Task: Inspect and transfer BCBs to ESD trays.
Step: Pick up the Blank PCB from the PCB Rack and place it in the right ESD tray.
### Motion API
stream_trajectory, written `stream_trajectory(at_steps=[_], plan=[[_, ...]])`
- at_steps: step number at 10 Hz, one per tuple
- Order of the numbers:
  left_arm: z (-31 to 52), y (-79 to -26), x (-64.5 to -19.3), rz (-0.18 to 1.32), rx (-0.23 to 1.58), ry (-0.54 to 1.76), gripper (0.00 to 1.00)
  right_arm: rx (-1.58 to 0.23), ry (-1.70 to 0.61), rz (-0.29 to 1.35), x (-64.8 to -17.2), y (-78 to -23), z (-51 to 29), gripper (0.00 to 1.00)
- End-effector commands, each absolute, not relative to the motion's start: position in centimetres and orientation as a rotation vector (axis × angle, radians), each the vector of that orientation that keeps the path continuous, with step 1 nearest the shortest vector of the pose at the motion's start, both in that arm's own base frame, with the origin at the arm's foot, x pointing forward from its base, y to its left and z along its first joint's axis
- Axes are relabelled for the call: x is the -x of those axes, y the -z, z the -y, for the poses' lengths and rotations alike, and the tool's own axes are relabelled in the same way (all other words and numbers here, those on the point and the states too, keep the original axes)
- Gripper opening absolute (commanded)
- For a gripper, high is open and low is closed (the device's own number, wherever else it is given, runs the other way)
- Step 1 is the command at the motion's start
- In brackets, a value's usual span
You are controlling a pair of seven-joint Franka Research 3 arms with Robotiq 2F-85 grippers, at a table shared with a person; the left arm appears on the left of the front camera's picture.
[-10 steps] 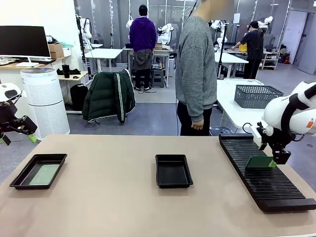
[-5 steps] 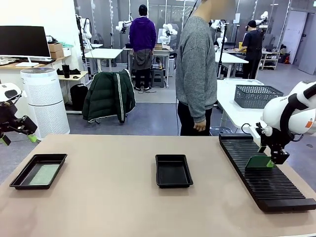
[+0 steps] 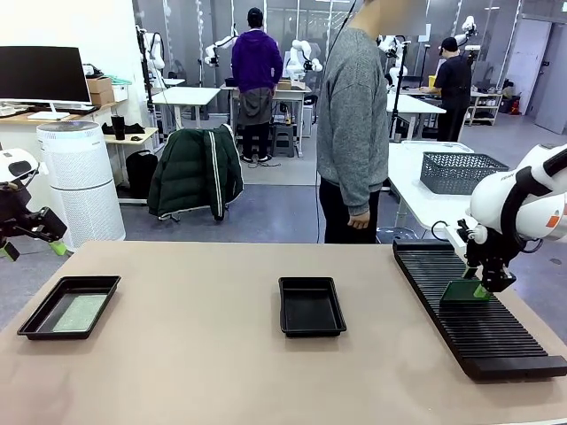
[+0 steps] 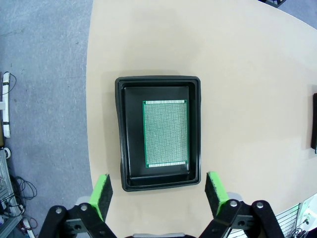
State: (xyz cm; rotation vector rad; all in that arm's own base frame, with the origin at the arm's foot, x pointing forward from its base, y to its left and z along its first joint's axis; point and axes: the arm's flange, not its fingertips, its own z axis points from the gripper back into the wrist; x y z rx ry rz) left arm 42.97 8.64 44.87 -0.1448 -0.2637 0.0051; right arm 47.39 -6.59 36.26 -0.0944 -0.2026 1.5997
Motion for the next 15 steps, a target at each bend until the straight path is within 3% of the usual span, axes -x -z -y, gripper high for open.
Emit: stream_trajectory(at_steps=[1, 2, 11, 15], plan=[[-8.88, -44.69, -43.01, 0.261, 0.139, -0.002, 1.0, 0.063, -1.613, 0.221, -47.7, -36.22, 7.09, 0.47], [-8.88, -44.69, -43.01, 0.261, 0.139, -0.002, 1.0, 0.061, -1.615, 0.222, -47.73, -36.25, 7.05, 0.45], [-8.88, -44.69, -43.01, 0.261, 0.139, -0.002, 1.0, 0.061, -1.609, 0.217, -47.93, -36.2, 6.89, 0.01], [-8.88, -44.69, -43.01, 0.261, 0.139, -0.002, 1.0, 0.056, -1.61, 0.216, -48.0, -36.06, 6.84, 0.0]])
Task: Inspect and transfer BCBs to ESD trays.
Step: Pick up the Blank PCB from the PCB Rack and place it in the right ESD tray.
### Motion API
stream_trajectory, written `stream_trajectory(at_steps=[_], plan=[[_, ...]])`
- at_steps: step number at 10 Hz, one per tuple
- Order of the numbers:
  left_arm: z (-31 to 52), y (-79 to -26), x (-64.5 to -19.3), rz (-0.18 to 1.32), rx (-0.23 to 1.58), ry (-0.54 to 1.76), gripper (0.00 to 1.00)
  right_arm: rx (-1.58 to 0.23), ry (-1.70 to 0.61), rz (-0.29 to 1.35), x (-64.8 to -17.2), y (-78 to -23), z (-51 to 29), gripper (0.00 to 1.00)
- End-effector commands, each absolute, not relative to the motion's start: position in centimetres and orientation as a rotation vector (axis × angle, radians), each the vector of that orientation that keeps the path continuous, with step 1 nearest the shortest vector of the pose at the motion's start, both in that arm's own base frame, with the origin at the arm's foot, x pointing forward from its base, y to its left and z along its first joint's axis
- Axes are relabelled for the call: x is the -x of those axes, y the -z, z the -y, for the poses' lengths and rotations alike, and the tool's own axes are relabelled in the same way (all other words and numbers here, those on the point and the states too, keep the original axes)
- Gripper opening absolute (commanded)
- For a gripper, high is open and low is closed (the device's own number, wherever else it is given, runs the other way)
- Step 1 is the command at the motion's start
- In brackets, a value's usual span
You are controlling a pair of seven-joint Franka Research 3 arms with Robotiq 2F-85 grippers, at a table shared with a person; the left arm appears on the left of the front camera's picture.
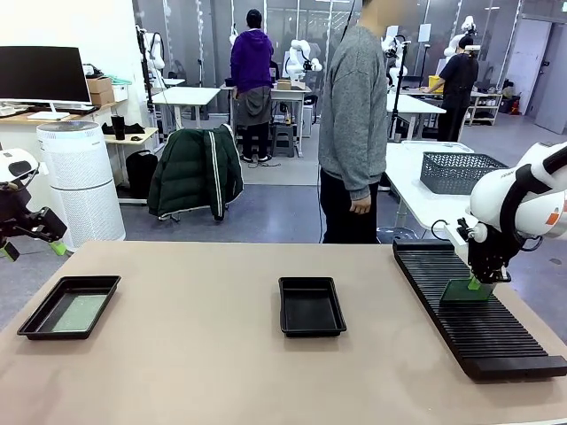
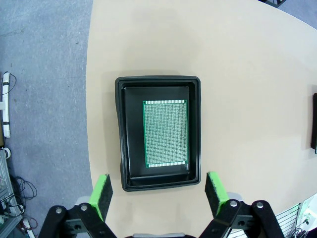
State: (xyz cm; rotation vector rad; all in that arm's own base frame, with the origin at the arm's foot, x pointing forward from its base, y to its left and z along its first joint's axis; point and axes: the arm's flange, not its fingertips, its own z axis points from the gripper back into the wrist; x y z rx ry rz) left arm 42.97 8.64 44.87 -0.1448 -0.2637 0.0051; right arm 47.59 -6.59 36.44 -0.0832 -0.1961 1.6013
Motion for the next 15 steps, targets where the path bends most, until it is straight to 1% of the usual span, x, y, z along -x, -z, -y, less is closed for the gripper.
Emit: stream_trajectory(at_steps=[1, 4, 14, 15], plan=[[-8.88, -44.69, -43.01, 0.261, 0.139, -0.002, 1.0, 0.056, -1.609, 0.215, -48.02, -36.08, 6.85, 0.0], [-8.88, -44.69, -43.01, 0.261, 0.139, -0.002, 1.0, 0.083, -1.601, 0.196, -47.59, -36.44, 6.59, 0.0], [-8.88, -44.69, -43.01, 0.261, 0.139, -0.002, 1.0, 0.083, -1.601, 0.196, -47.59, -36.44, 6.59, 0.0], [-8.88, -44.69, -43.01, 0.261, 0.139, -0.002, 1.0, 0.084, -1.602, 0.195, -47.61, -36.45, 6.53, 0.02]])
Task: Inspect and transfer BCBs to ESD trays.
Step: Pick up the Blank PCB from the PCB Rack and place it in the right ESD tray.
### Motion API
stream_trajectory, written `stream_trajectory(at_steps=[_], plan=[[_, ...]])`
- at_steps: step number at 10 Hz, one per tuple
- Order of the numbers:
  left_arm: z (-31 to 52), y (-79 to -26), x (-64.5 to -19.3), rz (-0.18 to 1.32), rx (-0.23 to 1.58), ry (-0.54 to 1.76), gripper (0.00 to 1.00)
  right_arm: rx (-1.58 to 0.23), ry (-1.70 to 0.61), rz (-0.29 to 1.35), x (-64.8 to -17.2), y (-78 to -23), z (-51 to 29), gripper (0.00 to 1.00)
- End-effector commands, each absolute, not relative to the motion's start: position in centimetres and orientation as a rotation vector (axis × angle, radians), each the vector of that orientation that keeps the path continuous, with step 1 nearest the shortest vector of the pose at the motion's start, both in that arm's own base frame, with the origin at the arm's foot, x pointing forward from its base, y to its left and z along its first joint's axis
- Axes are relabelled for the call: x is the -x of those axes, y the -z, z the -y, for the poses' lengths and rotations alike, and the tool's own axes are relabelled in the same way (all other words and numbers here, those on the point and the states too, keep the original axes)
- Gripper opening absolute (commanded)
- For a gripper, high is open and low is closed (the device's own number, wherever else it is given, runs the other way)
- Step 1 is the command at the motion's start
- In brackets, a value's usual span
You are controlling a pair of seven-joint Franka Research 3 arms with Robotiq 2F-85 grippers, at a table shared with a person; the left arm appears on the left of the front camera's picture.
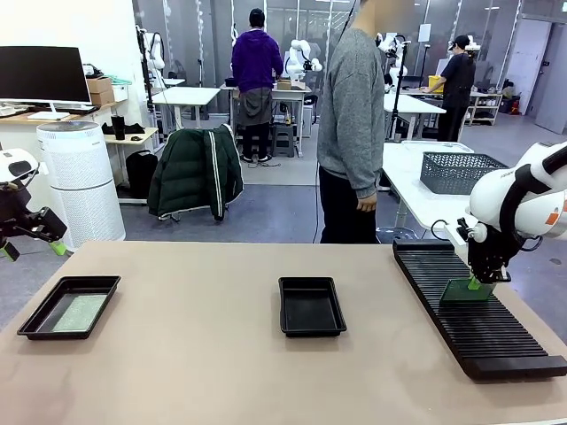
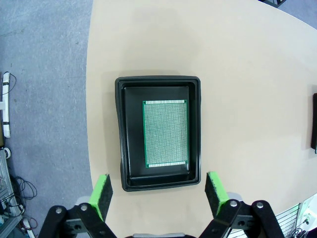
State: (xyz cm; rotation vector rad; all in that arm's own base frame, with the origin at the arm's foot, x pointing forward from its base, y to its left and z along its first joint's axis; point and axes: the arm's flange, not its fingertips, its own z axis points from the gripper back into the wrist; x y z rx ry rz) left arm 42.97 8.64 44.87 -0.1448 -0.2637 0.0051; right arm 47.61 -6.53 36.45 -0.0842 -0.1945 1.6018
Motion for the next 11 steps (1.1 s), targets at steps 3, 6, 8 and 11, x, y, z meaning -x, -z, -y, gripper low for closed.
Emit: stream_trajectory(at_steps=[3, 6, 8, 11], plan=[[-8.9, -44.7, -43.0, 0.261, 0.139, -0.002, 1.0, 0.11, -1.588, 0.143, -47.6, -39.3, 6.4, 0.02], [-8.9, -44.7, -43.0, 0.261, 0.139, -0.002, 1.0, 0.108, -1.556, 0.122, -47.3, -43.1, 6.7, 0.02], [-8.9, -44.7, -43.0, 0.261, 0.139, -0.002, 1.0, 0.094, -1.532, 0.118, -46.9, -46.3, 6.6, 0.02], [-8.9, -44.7, -43.0, 0.261, 0.139, -0.002, 1.0, 0.064, -1.499, 0.107, -45.6, -52.1, 6.8, 0.02]])
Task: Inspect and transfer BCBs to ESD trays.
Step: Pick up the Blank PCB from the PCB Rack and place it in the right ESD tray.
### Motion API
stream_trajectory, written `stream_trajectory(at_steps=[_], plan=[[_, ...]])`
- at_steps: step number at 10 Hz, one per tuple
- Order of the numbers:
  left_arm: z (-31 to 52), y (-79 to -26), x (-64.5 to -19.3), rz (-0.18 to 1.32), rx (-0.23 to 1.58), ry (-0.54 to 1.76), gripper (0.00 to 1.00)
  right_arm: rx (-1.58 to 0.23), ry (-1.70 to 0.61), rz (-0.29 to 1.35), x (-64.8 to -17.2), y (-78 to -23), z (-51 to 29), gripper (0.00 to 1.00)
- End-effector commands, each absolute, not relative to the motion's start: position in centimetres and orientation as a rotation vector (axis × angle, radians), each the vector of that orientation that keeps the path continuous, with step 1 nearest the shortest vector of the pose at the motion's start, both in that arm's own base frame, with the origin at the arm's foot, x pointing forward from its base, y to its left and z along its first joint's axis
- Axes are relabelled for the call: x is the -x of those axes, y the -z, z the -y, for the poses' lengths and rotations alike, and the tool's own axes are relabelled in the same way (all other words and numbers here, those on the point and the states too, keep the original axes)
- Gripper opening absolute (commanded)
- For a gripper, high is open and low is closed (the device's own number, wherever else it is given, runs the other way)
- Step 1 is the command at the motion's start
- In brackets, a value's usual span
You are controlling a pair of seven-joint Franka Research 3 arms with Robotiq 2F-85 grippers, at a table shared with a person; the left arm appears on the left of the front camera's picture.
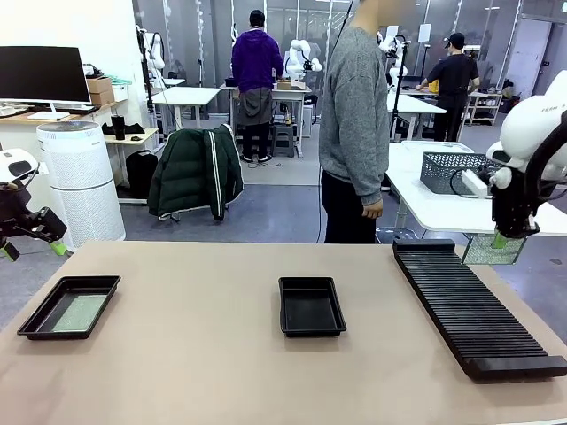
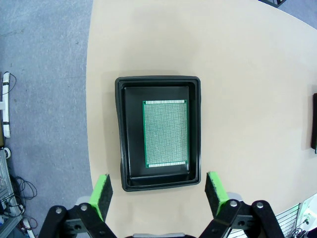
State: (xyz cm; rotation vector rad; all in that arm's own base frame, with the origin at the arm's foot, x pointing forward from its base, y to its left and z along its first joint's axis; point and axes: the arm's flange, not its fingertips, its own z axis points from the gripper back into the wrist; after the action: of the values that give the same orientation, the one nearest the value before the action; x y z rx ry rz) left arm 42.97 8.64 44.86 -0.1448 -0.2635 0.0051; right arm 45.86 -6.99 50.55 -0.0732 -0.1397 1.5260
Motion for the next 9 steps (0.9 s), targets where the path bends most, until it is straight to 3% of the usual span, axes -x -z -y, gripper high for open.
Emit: stream_trajectory(at_steps=[1, 5, 9], plan=[[-8.9, -44.7, -43.0, 0.261, 0.139, -0.002, 1.0, 0.044, -1.493, 0.105, -45.2, -54.1, 6.9, 0.02], [-8.9, -44.7, -43.0, 0.261, 0.139, -0.002, 1.0, 0.001, -1.46, 0.113, -43.6, -60.6, 7.0, 0.02], [-8.9, -44.7, -43.0, 0.261, 0.139, -0.002, 1.0, -0.001, -1.424, 0.132, -42.3, -63.7, 7.0, 0.02]])
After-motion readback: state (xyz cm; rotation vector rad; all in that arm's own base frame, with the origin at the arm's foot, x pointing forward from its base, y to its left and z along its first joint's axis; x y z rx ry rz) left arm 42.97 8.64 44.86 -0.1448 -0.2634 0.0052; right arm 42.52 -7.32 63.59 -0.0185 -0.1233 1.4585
